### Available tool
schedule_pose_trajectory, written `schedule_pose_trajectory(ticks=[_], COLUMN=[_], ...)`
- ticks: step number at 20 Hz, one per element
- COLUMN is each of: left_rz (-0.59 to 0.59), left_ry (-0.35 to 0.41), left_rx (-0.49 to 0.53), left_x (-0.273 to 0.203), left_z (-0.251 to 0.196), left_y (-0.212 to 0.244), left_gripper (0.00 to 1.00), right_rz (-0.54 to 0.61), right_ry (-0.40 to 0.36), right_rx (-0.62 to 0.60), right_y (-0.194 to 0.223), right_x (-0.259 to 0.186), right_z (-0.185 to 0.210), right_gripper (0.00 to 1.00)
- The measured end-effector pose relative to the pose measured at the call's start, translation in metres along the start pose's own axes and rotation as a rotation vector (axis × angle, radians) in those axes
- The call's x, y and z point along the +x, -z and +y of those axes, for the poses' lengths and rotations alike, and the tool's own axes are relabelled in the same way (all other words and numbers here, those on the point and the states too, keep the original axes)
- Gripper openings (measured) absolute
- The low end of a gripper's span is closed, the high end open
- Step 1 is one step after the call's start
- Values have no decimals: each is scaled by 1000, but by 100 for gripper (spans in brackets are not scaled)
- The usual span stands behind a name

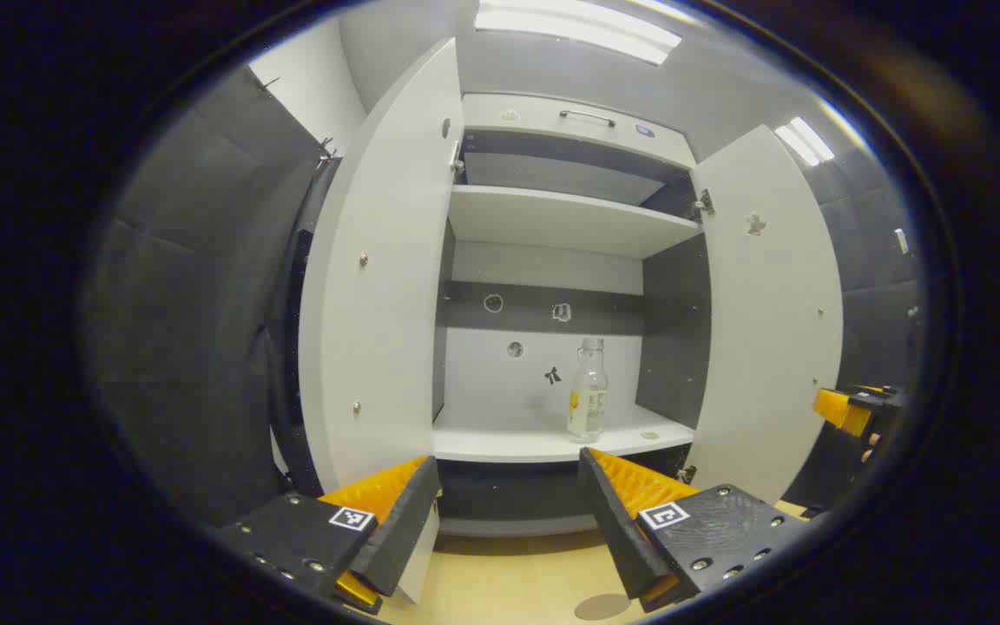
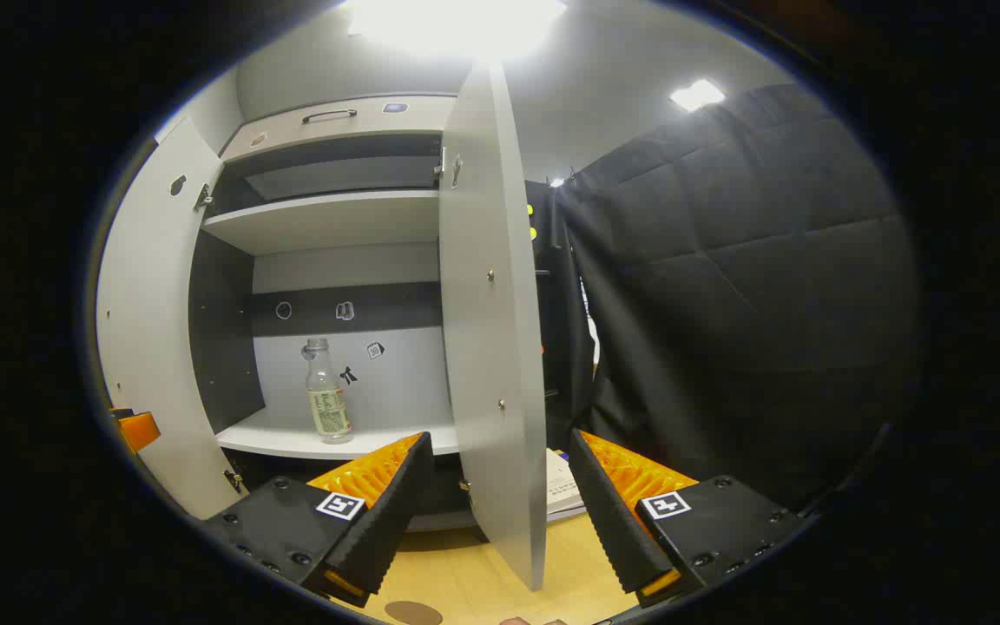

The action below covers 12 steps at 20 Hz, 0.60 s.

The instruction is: Grasp the bottle in the cabinet with the left hand and place it on the coaster, then close the right door with the right hand and the left door with the left hand.

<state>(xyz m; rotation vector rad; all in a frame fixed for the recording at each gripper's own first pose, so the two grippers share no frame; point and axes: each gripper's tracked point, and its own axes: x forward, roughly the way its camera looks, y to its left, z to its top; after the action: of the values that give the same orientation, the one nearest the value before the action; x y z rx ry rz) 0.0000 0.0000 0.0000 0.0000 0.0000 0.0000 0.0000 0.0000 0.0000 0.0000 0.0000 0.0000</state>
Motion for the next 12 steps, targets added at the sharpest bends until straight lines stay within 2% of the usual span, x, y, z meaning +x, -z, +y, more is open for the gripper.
schedule_pose_trajectory(ticks=[1, 3, 7, 10, 11, 12], left_rz=[-4, 18, 36, 69, 77, 80], left_ry=[3, 19, 14, 46, 60, 65], left_rx=[-11, -26, -36, -52, -60, -62], left_x=[2, 7, 8, 9, 8, 8], left_z=[-1, -4, -3, -11, -14, -15], left_y=[0, 7, 14, 25, 27, 28], left_gripper=[94, 94, 94, 94, 94, 95], right_rz=[-11, -15, -1, -2, -2, -3], right_ry=[6, 8, -20, -15, -8, 6], right_rx=[-8, -23, -7, -3, -4, -3], right_y=[-1, 0, 0, 0, 1, 0], right_x=[0, 2, 8, 10, 9, 9], right_z=[-1, -1, 5, 4, 3, 0], right_gripper=[96, 100, 97, 96, 100, 96])
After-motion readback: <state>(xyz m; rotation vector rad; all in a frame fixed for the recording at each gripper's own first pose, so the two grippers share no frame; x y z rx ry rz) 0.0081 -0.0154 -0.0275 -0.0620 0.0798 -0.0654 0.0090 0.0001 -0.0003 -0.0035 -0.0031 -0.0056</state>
